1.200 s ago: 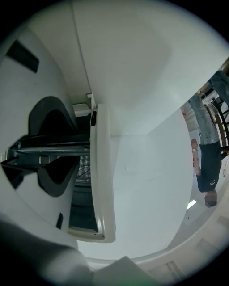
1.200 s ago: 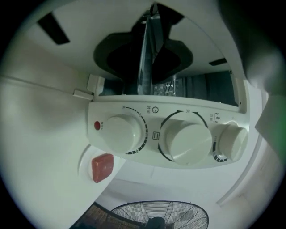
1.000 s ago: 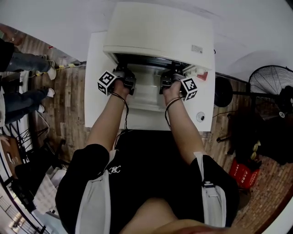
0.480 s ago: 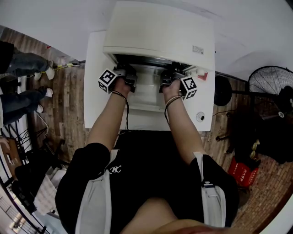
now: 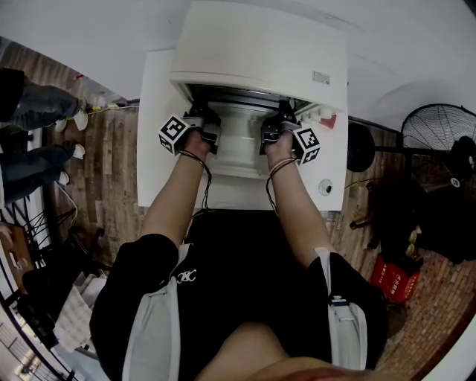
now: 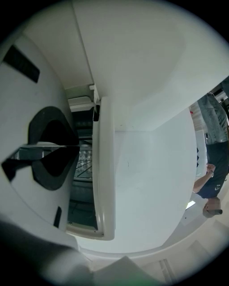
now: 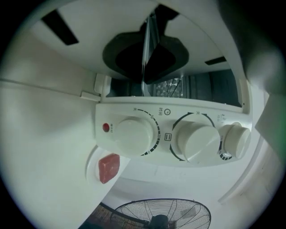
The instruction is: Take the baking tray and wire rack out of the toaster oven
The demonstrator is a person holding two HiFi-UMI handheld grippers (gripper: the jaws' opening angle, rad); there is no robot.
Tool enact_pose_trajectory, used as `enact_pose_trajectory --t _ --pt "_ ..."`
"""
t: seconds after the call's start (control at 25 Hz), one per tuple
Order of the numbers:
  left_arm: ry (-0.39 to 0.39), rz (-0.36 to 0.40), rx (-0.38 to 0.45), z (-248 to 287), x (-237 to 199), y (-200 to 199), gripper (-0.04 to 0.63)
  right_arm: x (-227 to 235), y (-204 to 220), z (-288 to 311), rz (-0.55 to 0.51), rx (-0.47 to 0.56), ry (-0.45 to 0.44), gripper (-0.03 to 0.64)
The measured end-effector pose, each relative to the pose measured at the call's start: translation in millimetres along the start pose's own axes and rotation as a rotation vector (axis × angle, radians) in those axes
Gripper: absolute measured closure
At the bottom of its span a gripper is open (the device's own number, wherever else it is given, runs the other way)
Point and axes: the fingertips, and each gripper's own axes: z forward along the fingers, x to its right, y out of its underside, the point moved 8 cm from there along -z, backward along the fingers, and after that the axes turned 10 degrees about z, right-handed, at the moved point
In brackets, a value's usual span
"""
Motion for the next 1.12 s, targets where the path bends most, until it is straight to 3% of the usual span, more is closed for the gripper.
enact_pose_trajectory --t 0.64,1.12 --pt "-0.010 -0.025 -0.040 -64.6 -5.6 14.8 0.569 17.5 10.8 -63.7 -0.013 0.010 0.026 0.583" --pt "0.031 -0.021 -0.072 -97.5 -8.1 23.4 0.574 27.5 16.9 -101.0 -0.020 0.035 0.013 0.583"
